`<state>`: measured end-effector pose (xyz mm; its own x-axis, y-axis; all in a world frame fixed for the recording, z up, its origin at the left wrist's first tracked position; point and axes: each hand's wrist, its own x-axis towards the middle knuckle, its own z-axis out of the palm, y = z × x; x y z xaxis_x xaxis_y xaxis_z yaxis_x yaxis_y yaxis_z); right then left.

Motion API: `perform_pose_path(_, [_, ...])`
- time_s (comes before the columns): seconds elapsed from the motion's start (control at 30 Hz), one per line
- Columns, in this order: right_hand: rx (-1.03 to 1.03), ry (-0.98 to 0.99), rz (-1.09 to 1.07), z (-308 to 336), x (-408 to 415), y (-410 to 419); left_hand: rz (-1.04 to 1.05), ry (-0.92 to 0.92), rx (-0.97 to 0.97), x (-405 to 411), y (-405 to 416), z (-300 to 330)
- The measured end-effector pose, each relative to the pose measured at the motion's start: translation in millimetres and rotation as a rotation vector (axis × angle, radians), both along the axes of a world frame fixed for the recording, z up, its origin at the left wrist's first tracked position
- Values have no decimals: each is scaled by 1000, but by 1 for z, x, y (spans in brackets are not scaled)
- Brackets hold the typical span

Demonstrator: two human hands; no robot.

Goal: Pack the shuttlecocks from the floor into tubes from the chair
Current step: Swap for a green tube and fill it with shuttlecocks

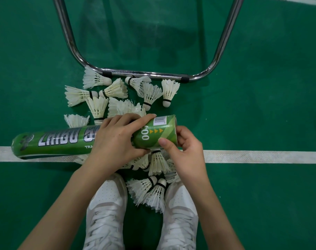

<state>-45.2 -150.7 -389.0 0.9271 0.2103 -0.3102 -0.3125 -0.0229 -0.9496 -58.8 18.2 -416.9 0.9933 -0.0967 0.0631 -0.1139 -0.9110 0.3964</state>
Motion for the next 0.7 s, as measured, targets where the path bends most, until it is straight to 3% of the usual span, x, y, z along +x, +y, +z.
perform_pose_path(0.43, [57,47,326,-6,12,-10,-16,9,-12,-3,-1,1])
perform_pose_path(0.7, [81,54,334,-7,11,-13,-25,24,-4,-4,-1,-1])
